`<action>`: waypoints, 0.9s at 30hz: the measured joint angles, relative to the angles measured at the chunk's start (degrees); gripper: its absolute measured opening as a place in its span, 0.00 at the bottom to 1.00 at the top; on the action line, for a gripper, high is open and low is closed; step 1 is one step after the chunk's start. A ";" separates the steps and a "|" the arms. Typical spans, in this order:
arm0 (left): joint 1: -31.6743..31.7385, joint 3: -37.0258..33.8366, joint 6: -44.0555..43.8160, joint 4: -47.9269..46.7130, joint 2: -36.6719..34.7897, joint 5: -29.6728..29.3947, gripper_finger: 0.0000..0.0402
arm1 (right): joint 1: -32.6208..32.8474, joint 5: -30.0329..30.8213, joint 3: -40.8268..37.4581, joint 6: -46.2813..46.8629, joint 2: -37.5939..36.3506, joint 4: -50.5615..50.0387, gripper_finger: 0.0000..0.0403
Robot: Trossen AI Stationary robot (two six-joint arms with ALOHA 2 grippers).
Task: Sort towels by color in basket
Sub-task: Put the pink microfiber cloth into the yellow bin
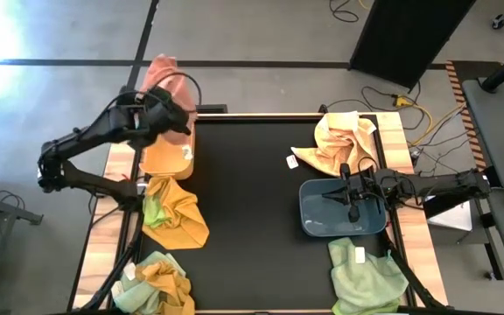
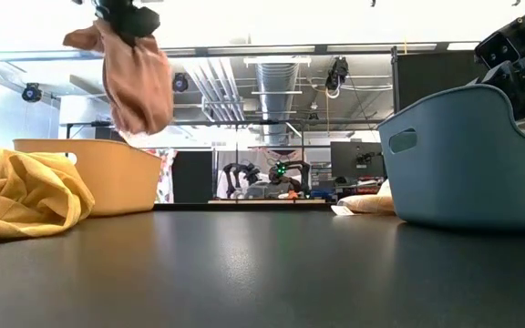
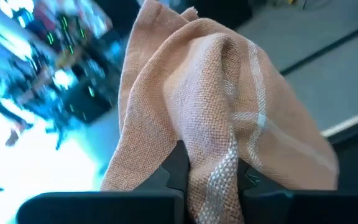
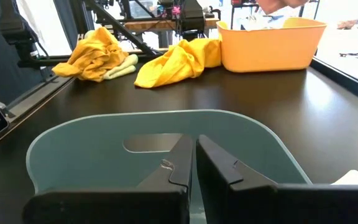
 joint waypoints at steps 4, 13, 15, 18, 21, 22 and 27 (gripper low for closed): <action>4.69 -0.81 -3.66 -4.04 1.56 5.54 0.05 | 0.00 0.00 0.01 0.00 0.00 0.00 0.03; 12.50 -7.97 -6.21 -5.50 7.86 22.22 0.05 | 0.00 0.00 0.01 0.00 0.00 0.07 0.03; 13.88 -10.02 -5.57 -5.49 9.27 28.02 0.05 | 0.00 0.00 0.01 0.02 0.00 0.09 0.03; 15.75 -13.32 -1.05 -4.05 10.74 37.83 0.05 | 0.00 0.00 0.01 0.01 0.00 0.09 0.03; 17.61 -16.14 2.01 -0.96 11.95 43.60 0.05 | 0.00 0.02 0.01 0.00 0.00 0.09 0.03; 18.38 -16.96 2.88 0.26 12.28 44.56 0.05 | 0.00 0.02 -0.01 0.00 0.00 0.11 0.03; 22.98 -19.77 6.45 2.05 14.66 50.15 0.06 | 0.00 0.02 0.00 0.01 0.00 0.11 0.03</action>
